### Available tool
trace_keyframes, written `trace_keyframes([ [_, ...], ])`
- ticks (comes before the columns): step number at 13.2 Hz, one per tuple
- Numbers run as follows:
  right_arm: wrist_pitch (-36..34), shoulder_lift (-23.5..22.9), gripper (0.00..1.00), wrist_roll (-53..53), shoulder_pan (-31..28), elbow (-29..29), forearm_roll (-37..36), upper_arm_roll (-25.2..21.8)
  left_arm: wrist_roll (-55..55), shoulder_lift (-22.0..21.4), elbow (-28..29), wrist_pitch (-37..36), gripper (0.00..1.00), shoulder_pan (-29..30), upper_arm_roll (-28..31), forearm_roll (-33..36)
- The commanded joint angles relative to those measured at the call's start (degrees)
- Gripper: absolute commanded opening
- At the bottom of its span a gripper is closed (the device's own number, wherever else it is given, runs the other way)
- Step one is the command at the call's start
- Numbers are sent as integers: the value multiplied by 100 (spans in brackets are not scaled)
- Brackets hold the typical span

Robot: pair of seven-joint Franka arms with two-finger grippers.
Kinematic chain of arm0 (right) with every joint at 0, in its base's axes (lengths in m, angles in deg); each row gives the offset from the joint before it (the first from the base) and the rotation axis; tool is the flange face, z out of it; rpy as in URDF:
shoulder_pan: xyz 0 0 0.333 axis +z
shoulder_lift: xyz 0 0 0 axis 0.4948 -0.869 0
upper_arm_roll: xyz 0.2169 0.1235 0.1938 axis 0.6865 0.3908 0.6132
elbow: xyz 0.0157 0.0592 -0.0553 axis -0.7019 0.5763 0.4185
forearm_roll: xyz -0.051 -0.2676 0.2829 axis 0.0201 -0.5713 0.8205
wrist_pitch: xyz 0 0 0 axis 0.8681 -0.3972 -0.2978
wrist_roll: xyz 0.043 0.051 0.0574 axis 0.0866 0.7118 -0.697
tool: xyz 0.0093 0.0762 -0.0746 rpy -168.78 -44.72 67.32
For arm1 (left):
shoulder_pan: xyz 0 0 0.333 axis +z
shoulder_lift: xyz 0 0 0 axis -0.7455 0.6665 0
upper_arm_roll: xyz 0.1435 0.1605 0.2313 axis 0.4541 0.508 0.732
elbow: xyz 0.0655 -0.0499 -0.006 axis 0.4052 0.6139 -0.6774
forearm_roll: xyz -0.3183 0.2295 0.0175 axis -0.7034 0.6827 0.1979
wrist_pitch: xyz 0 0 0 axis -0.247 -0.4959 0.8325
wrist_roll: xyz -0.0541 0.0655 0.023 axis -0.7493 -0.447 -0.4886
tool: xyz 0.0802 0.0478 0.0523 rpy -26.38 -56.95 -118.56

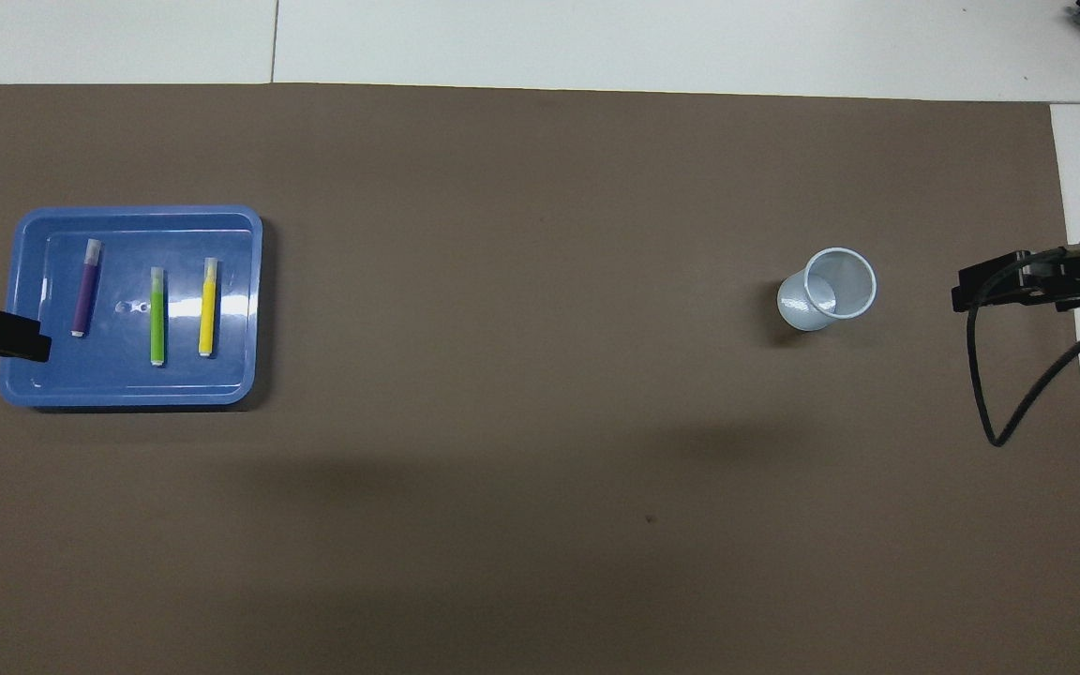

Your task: Right arm passes pens to left for tray arrangement

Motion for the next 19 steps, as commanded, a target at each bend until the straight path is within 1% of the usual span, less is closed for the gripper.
trace_keyframes([
  [1,100,116,100,-5,-10,139,87,15,84,-133,-48,-65,100,-92,-29,103],
  [4,100,116,100,-5,-10,139,87,15,66,-159,-4,-161,100,-92,-29,112],
  [19,73,108,100,-40,-10,113,87,23,66,-168,4,-152,100,-57,-20,112],
])
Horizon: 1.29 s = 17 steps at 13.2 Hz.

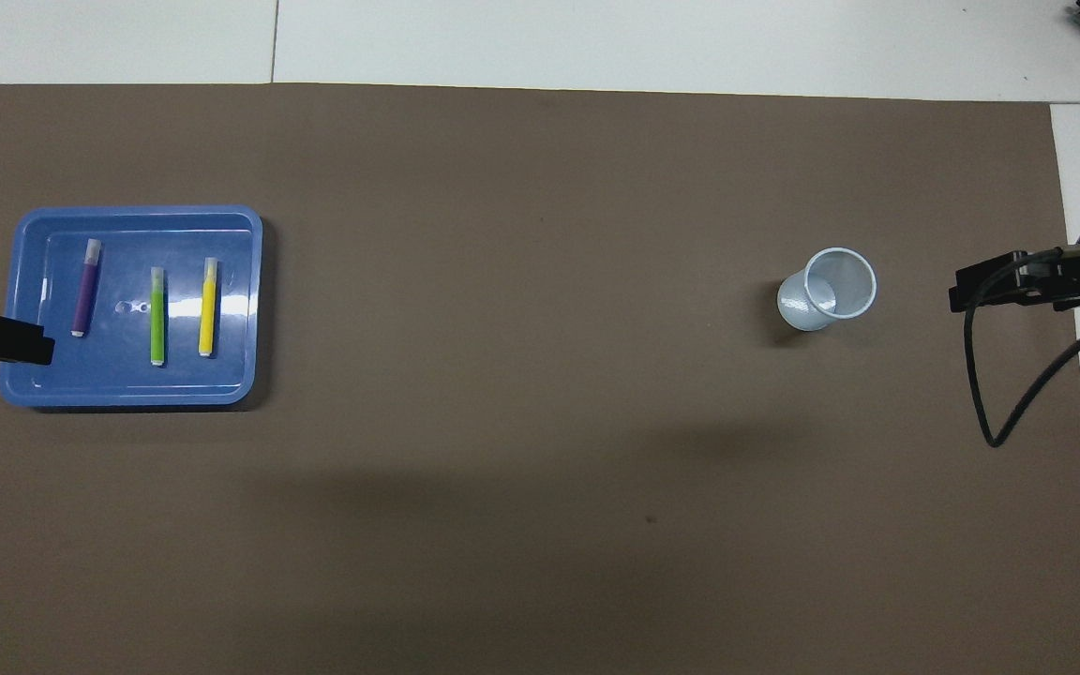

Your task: Right arm passes pens to left for tray arrangement

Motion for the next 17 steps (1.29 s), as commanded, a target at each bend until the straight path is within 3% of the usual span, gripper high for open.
trace_keyframes([
  [1,73,107,100,-31,-31,112,87,23,48,-63,37,-71,100,-31,29,109],
  [17,152,116,100,13,-5,95,52,49,48,-63,37,-80,100,22,56,109],
])
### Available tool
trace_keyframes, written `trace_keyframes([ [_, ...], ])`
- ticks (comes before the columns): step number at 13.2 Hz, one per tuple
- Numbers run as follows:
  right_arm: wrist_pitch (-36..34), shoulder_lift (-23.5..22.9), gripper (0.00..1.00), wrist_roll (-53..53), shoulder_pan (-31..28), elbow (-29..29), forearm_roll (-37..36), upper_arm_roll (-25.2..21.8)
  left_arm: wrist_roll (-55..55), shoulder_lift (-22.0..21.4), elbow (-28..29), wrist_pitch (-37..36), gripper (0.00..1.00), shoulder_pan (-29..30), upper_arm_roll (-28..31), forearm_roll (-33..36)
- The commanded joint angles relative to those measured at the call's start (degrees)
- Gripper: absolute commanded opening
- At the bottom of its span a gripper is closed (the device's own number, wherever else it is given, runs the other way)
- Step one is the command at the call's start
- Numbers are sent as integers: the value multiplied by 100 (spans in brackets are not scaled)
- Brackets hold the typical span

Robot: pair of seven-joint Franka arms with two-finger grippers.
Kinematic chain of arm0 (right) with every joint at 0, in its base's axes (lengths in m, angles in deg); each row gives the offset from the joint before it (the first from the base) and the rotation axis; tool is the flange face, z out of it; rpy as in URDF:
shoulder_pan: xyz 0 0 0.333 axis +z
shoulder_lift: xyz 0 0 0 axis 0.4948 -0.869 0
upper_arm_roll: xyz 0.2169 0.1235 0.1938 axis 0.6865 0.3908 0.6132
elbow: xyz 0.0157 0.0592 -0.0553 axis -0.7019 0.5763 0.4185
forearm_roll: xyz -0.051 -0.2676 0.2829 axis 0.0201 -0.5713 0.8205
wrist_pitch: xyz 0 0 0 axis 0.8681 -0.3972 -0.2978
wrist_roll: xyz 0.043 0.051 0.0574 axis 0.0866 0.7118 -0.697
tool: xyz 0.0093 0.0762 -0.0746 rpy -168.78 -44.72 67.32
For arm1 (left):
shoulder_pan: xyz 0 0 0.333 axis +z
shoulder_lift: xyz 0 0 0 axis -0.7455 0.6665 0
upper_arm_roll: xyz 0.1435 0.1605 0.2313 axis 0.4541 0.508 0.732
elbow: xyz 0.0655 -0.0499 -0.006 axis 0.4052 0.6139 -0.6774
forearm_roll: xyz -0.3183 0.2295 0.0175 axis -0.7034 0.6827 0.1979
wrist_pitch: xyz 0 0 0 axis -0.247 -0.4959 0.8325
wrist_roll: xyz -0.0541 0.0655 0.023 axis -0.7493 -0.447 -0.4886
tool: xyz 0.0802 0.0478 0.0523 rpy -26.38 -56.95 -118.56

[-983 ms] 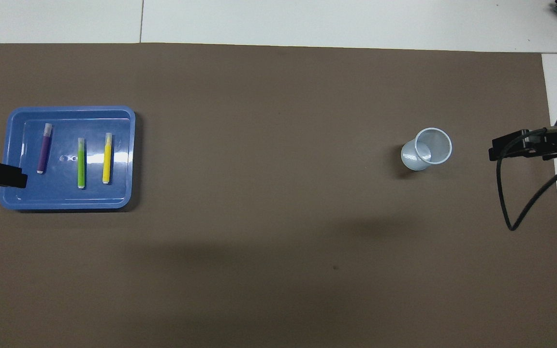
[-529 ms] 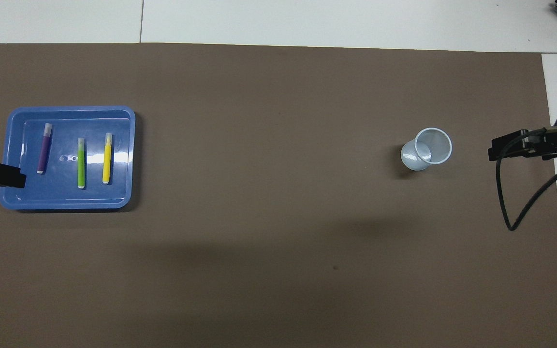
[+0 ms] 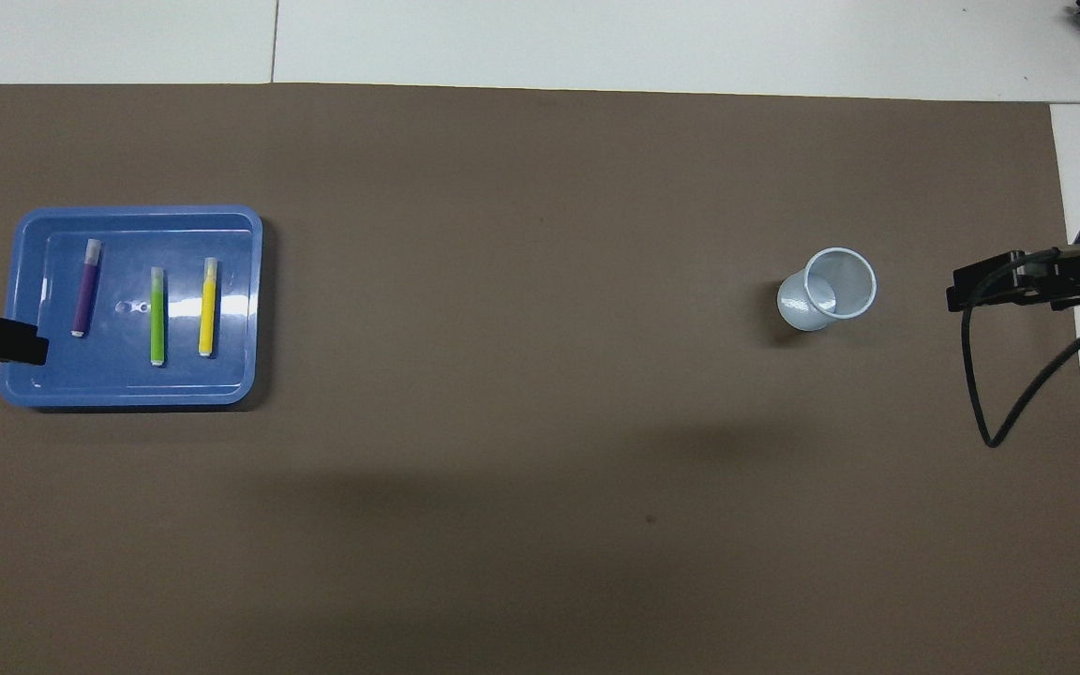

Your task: Right arm passes pens to left for tray arrangement

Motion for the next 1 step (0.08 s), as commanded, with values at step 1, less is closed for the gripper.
trace_keyframes([
  [1,135,104,100,13,-30,103,52,41,48,-63,37,-76,100,3,13,106],
])
